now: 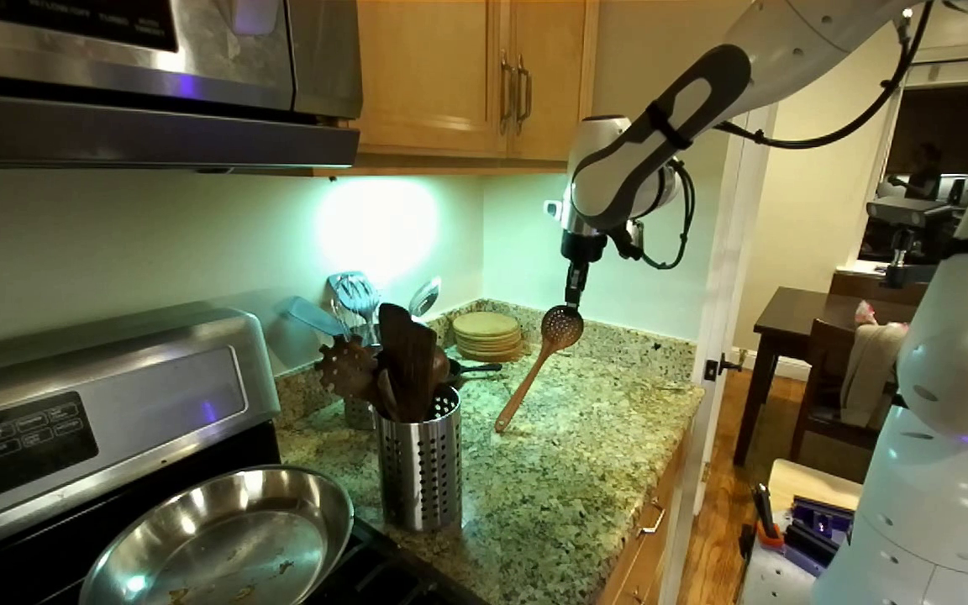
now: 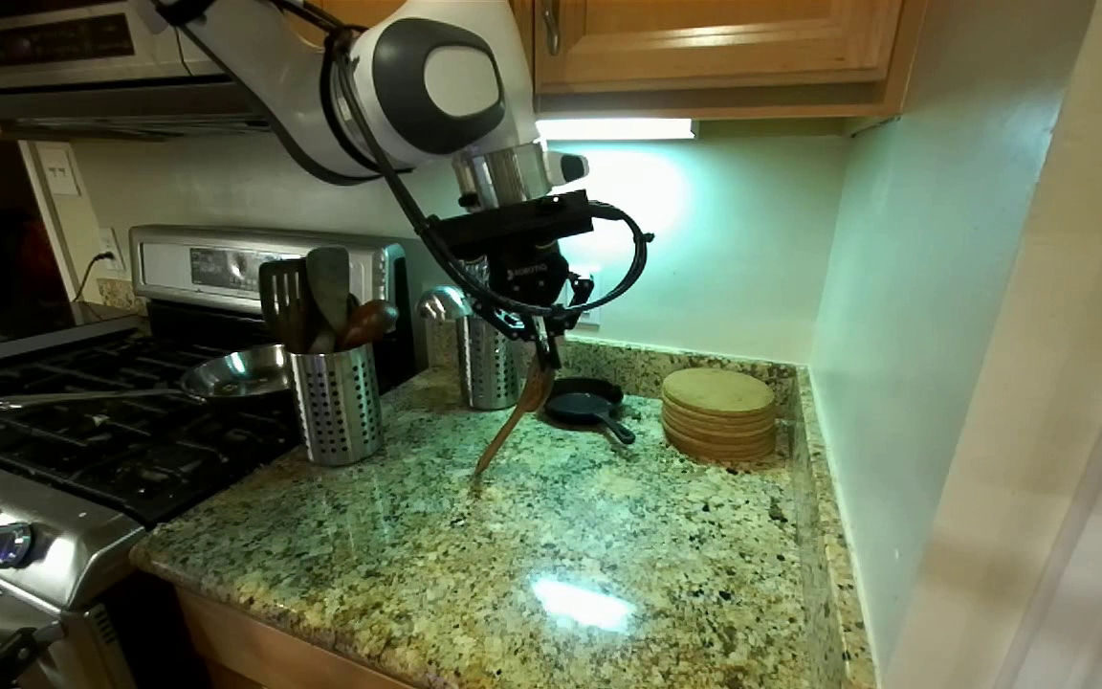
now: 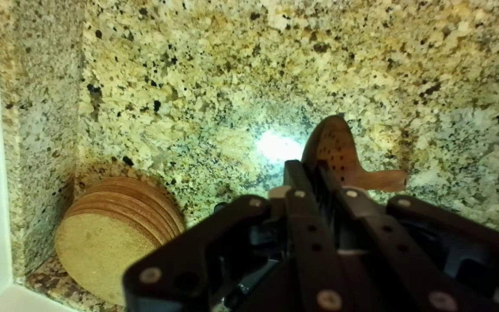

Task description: Put the wooden spoon in the metal rack

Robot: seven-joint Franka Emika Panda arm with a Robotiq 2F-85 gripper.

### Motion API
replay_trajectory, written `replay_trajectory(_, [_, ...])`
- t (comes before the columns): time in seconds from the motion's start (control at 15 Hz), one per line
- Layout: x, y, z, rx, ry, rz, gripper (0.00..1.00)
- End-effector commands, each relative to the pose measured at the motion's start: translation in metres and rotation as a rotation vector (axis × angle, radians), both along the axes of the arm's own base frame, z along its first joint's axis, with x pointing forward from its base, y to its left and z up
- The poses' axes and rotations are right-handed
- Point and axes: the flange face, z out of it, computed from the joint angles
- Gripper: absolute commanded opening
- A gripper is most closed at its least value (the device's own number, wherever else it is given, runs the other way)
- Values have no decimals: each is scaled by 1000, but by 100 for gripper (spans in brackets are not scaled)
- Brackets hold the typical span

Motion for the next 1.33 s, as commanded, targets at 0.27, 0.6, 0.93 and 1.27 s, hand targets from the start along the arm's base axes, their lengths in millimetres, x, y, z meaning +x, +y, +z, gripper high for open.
replay_trajectory(0.27, [-24,13,44,-146,-50,-10,5])
replay_trajectory(0.6, [-31,42,92,-242,-146,-26,5])
replay_trajectory(0.93, [-37,92,141,-374,-225,31,5])
replay_trajectory(1.27, [-47,139,178,-479,-287,120,5])
